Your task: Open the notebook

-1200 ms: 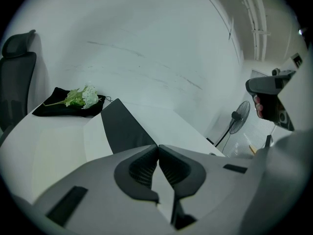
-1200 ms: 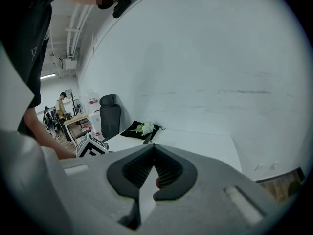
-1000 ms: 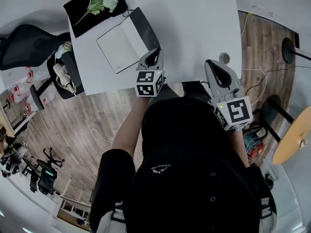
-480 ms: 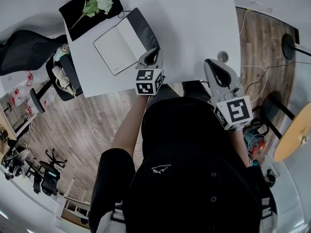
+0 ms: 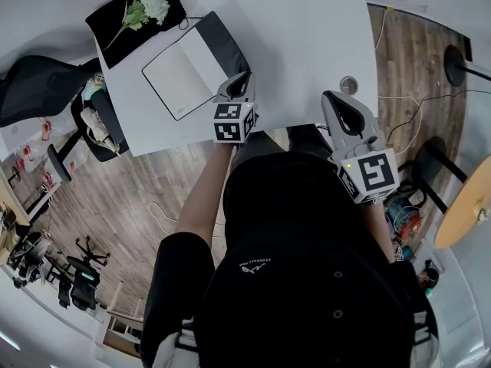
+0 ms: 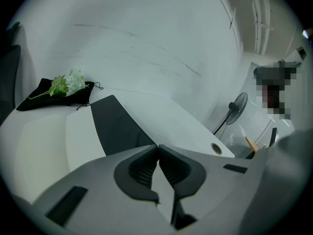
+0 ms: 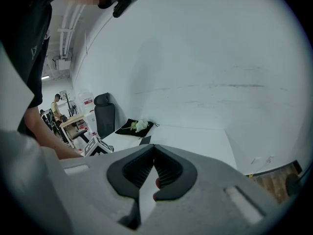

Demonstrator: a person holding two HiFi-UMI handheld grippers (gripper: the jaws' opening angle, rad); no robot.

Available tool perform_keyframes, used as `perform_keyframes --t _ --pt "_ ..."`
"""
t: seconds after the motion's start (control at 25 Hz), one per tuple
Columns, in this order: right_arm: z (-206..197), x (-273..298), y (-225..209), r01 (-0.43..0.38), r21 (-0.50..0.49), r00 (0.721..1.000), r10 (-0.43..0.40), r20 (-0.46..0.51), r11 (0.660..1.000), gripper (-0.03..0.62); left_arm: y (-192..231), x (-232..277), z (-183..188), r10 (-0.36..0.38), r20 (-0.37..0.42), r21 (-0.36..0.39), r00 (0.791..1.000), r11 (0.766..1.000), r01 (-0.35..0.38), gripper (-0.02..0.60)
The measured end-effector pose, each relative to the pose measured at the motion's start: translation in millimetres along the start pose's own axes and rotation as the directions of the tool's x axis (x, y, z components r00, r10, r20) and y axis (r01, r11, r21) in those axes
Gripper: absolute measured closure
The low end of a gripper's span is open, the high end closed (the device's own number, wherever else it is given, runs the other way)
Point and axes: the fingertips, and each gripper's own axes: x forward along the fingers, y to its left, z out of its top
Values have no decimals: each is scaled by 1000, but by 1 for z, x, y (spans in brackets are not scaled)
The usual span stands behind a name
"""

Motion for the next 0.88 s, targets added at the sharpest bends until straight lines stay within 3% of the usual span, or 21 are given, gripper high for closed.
perform_keyframes --t 0.88 --pt "-10 -3 -16 10 21 1000 -9 -11 1000 589 -6 22 -25 -60 -111 9 992 998 61 566"
